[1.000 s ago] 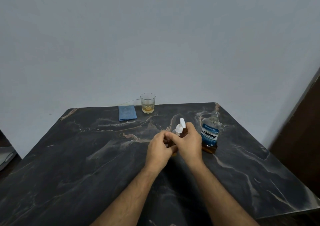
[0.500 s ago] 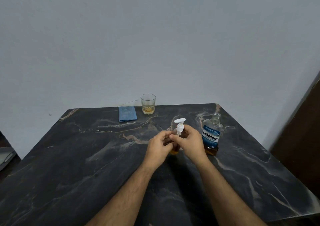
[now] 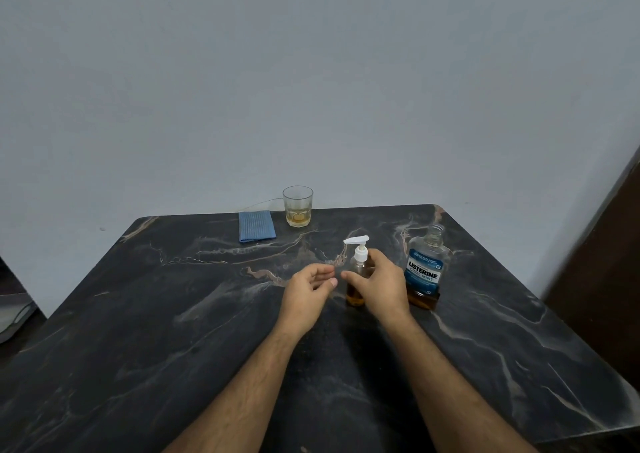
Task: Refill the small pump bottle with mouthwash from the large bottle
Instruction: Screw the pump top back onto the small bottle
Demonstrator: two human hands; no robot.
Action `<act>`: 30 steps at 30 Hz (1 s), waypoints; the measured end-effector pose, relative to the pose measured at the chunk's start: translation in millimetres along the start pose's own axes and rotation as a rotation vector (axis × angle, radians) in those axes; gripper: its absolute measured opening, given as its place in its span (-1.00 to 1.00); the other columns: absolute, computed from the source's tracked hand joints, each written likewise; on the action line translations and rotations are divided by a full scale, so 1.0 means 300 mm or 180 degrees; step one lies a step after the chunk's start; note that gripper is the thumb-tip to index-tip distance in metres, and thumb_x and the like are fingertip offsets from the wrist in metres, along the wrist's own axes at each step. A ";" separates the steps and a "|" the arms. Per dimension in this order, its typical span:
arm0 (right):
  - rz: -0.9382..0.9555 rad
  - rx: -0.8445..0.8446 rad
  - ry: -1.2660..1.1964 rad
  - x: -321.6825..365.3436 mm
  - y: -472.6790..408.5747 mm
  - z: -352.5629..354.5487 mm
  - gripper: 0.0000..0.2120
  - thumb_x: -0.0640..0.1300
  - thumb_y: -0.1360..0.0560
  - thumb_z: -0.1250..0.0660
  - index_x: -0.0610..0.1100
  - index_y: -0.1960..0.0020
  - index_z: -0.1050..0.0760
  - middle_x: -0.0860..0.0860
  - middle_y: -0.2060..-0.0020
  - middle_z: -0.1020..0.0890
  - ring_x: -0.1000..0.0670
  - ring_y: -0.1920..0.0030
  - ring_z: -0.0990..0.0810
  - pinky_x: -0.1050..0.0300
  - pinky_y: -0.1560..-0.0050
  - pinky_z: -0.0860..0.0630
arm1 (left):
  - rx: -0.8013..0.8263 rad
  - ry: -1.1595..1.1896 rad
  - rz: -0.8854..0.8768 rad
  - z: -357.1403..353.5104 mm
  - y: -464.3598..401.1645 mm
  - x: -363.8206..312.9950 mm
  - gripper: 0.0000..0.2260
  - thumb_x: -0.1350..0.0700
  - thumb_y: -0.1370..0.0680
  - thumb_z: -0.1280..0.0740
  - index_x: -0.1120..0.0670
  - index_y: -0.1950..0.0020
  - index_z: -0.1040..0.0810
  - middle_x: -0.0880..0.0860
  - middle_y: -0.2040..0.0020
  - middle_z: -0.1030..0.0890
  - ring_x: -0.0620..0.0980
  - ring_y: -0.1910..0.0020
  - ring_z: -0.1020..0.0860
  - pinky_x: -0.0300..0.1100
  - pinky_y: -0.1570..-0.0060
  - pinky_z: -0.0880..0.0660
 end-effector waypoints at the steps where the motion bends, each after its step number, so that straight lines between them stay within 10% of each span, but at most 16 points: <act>1: -0.0029 0.0040 0.0007 -0.006 -0.003 -0.003 -0.65 -0.03 -0.40 -0.55 -0.01 -0.14 -0.55 0.13 0.10 -0.66 0.17 0.07 -0.62 0.13 -0.01 -0.61 | 0.0002 0.0016 0.0029 0.002 0.001 0.004 -0.77 0.17 -0.55 -0.41 0.03 -0.20 -0.60 -0.09 -0.09 -0.67 -0.20 -0.09 -0.62 -0.12 -0.18 -0.58; 6: -0.0161 -0.0349 0.0015 0.002 0.036 0.019 -0.32 0.03 -0.39 -0.55 -0.06 -0.43 -0.38 0.06 -0.23 -0.58 0.05 -0.24 -0.54 0.06 -0.22 -0.54 | -0.0123 0.0204 0.0073 0.044 -0.001 0.015 -0.84 0.13 -0.55 -0.41 -0.07 -0.10 -0.61 -0.08 -0.04 -0.68 -0.18 -0.08 -0.63 -0.04 -0.18 -0.59; 10: 0.0705 -0.1474 -0.0775 0.117 0.193 0.060 -0.76 0.04 -0.47 -0.40 0.05 -0.06 -0.41 0.05 0.12 -0.53 -0.01 0.13 -0.55 0.02 0.14 -0.55 | -0.0389 0.0457 0.0097 0.117 -0.025 0.032 -0.87 0.14 -0.54 -0.42 -0.07 -0.04 -0.63 -0.03 0.00 -0.71 -0.11 -0.07 -0.66 0.03 -0.18 -0.59; 13: 0.0878 -0.0928 -0.1067 0.172 0.204 -0.051 -0.88 -0.01 -0.47 -0.37 0.06 0.05 -0.43 0.07 0.20 -0.56 0.03 0.22 -0.57 0.07 0.23 -0.54 | -0.0512 0.0538 0.0128 0.173 -0.048 0.033 -0.87 0.15 -0.56 -0.40 -0.08 -0.04 -0.61 -0.01 -0.03 -0.69 -0.06 -0.09 -0.65 0.00 -0.13 -0.61; 20: -0.0128 0.0475 -0.1079 0.167 -0.043 -0.353 -0.62 -0.22 -0.57 -0.30 -0.07 -0.37 -0.41 0.01 -0.29 -0.54 0.06 -0.29 -0.50 0.07 -0.35 -0.45 | -0.0681 0.0864 0.0259 0.300 -0.203 0.045 -0.73 0.15 -0.59 -0.35 0.08 -0.30 -0.54 0.07 -0.22 -0.62 -0.01 -0.19 -0.60 -0.08 -0.15 -0.58; 30: -0.0841 -0.0031 -0.1647 0.110 -0.480 -0.530 -0.41 -0.42 -0.49 -0.27 -0.21 -0.49 -0.25 -0.16 -0.38 -0.45 0.05 -0.19 -0.41 0.19 -0.21 -0.33 | -0.0213 0.0523 0.0563 0.287 -0.593 0.098 -0.42 0.17 -0.61 -0.32 0.13 -0.59 -0.18 0.09 -0.57 -0.27 0.02 -0.51 -0.30 0.03 -0.50 -0.26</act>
Point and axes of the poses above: each hand's wrist, its own y-axis away from the middle knuckle, its own z-axis out of the back of the hand, x = y × z, the point moved 6 cm from there along -y, towards the middle knuckle
